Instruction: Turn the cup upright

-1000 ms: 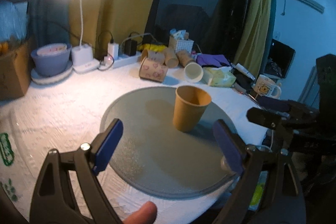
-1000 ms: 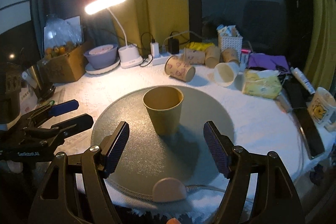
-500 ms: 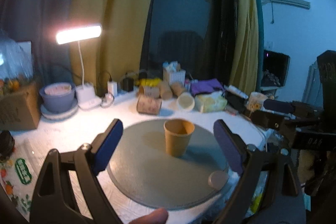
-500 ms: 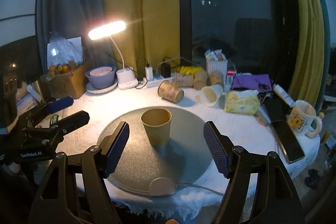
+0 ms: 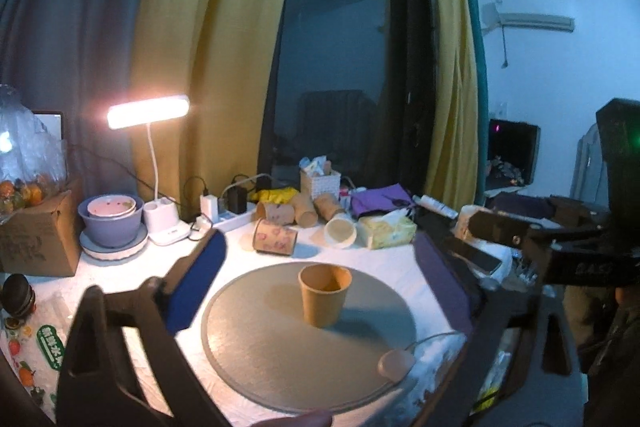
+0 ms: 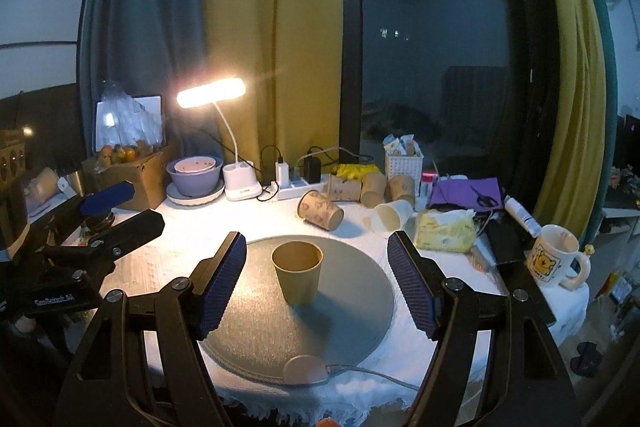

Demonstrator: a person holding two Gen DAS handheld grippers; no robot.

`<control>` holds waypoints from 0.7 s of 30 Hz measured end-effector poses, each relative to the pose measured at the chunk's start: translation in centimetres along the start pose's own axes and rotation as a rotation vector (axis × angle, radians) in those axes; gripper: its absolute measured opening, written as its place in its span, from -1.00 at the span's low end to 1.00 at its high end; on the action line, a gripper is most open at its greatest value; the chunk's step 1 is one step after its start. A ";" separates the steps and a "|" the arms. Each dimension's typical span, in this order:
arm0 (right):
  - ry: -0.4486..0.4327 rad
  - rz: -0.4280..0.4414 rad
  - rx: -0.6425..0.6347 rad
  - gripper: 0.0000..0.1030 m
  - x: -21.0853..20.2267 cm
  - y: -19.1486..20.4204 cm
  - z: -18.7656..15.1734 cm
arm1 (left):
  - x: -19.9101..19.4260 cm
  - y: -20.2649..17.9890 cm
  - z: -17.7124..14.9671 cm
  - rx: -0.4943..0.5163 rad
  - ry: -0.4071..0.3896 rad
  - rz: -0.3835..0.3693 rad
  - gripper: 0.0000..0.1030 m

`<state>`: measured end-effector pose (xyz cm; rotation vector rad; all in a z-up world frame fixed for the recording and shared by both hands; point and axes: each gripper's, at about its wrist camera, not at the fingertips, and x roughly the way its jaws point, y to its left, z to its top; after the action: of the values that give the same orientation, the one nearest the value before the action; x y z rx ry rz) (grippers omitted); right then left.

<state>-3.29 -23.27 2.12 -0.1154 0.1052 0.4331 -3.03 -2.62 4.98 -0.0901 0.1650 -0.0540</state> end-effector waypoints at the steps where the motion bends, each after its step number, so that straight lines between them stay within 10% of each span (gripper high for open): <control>1: -0.003 -0.003 -0.002 0.48 -0.2 0.0 0.1 | -0.1 -0.1 0.1 0.000 -0.005 -0.004 0.90; 21: 0.029 0.008 0.006 0.48 0.6 0.0 -0.5 | 0.2 0.0 -0.6 0.001 0.033 0.001 0.90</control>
<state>-2.80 -23.06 1.50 -0.1157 0.1354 0.4389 -2.93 -2.64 4.35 -0.0886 0.1983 -0.0550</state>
